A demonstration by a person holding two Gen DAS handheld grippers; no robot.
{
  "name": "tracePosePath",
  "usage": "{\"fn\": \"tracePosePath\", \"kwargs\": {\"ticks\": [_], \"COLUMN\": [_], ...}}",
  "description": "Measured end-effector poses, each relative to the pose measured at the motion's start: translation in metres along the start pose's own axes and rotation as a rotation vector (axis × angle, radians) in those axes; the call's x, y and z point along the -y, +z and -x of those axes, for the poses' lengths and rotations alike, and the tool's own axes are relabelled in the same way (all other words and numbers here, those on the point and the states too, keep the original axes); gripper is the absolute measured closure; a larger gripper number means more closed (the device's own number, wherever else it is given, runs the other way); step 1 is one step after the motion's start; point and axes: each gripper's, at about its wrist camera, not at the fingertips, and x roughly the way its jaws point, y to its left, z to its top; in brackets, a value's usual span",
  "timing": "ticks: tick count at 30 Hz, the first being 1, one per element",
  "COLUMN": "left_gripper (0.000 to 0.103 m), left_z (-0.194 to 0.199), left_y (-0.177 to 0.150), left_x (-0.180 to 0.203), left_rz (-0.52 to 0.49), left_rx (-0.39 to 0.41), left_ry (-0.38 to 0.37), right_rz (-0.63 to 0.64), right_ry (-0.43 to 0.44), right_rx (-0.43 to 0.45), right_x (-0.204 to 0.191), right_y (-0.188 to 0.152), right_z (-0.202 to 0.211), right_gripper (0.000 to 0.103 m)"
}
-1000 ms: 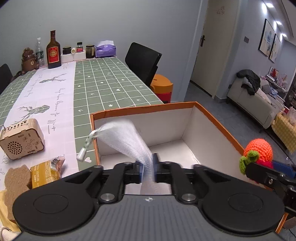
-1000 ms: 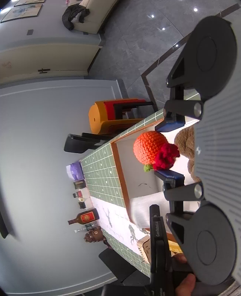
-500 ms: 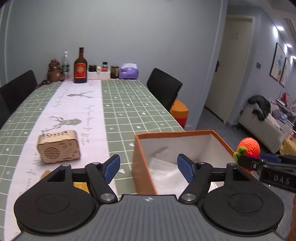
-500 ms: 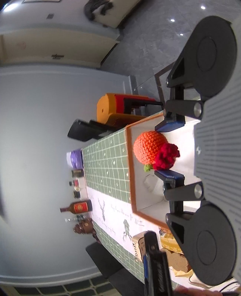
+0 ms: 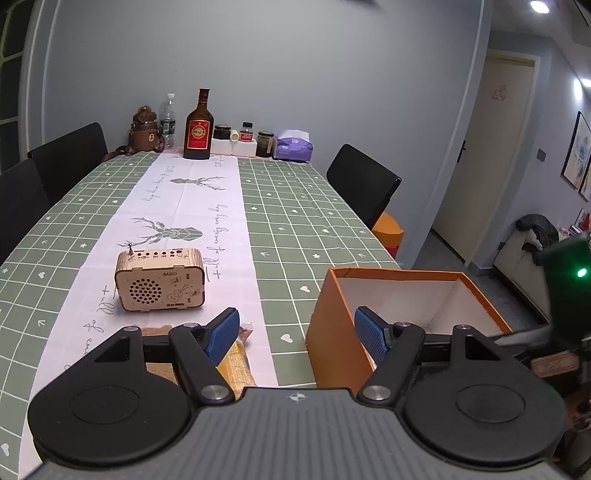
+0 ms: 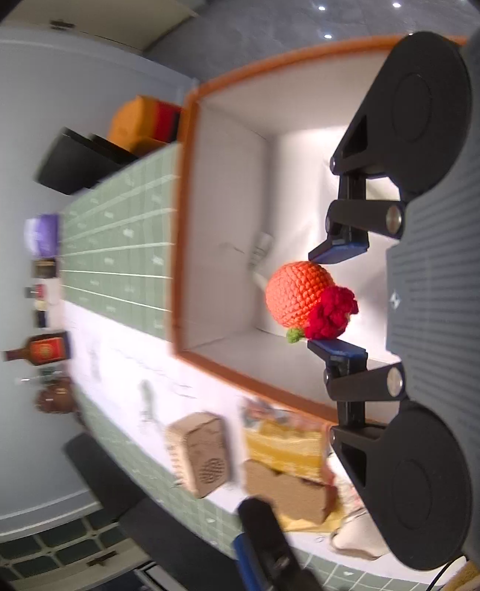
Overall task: Organize soft objects
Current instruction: 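Lower the orange crocheted fruit into the box and open the right tool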
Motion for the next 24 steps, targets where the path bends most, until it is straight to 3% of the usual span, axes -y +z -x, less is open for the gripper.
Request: {"fn": "tracePosePath", "kwargs": {"ticks": [9,18,24], "left_gripper": [0.019,0.019,0.018], "left_z": [-0.015,-0.012,0.003], "left_y": [-0.006,-0.007,-0.007], "left_x": [-0.011,-0.016,-0.018], "left_rz": [0.020,0.025,0.010], "left_rx": [-0.035,-0.040,-0.026], "left_ry": [0.007,0.019,0.041], "right_rz": [0.028,0.002,0.020], "right_ry": [-0.003,-0.014,-0.015], "right_rx": [-0.087,-0.067,0.005], "right_x": [-0.002,0.004,-0.005], "right_y": [-0.006,-0.002,-0.005], "right_z": [-0.018,-0.009,0.019], "right_gripper": [0.055,0.032,0.029]}}
